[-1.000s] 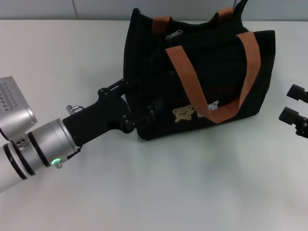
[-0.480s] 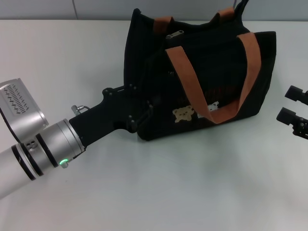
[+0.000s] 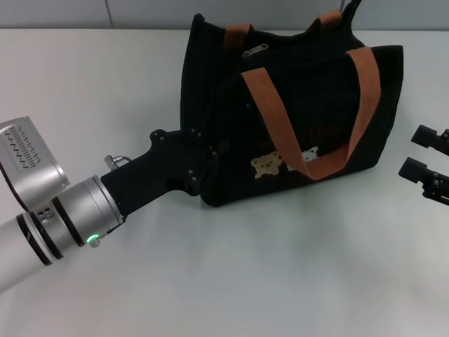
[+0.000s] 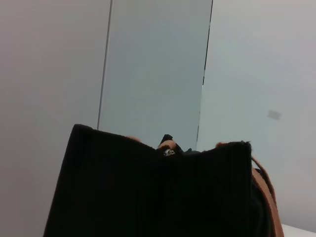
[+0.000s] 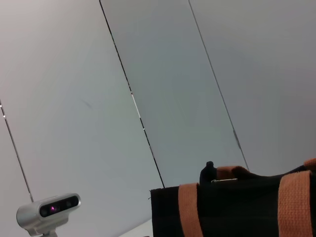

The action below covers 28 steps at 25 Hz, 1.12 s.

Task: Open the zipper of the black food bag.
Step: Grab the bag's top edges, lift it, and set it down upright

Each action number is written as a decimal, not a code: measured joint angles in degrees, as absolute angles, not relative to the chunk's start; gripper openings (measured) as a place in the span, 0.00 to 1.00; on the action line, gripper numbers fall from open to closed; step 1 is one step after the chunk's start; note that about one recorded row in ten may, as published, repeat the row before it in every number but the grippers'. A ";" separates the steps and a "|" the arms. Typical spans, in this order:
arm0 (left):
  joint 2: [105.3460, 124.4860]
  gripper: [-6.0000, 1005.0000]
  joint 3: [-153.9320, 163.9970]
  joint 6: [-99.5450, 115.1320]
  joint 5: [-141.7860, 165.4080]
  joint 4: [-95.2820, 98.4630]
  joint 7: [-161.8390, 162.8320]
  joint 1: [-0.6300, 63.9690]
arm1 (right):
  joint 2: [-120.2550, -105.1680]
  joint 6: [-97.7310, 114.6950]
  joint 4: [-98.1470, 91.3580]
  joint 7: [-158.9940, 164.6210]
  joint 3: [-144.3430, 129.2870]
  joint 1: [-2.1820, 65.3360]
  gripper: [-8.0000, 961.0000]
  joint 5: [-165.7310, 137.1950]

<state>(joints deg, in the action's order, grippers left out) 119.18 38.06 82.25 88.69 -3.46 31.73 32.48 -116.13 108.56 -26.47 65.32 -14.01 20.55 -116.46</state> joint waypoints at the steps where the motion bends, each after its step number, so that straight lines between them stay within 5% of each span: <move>1: 119.18 0.11 38.06 82.25 88.69 -3.46 31.73 32.48 | -116.13 108.56 -26.47 65.32 -14.01 20.55 0.81 -116.46; 18: 118.95 0.11 34.68 82.68 88.64 -2.04 32.84 30.80 | -116.53 106.97 -26.45 65.30 -14.06 21.06 0.81 -116.50; 28: 118.01 0.11 35.20 90.64 89.10 18.25 41.23 23.25 | -116.59 106.94 -26.46 65.32 -14.06 21.35 0.81 -116.32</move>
<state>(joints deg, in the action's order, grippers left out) 118.01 35.20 90.64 89.10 18.25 41.23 23.25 -116.59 106.94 -26.46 65.32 -14.06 21.35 -116.32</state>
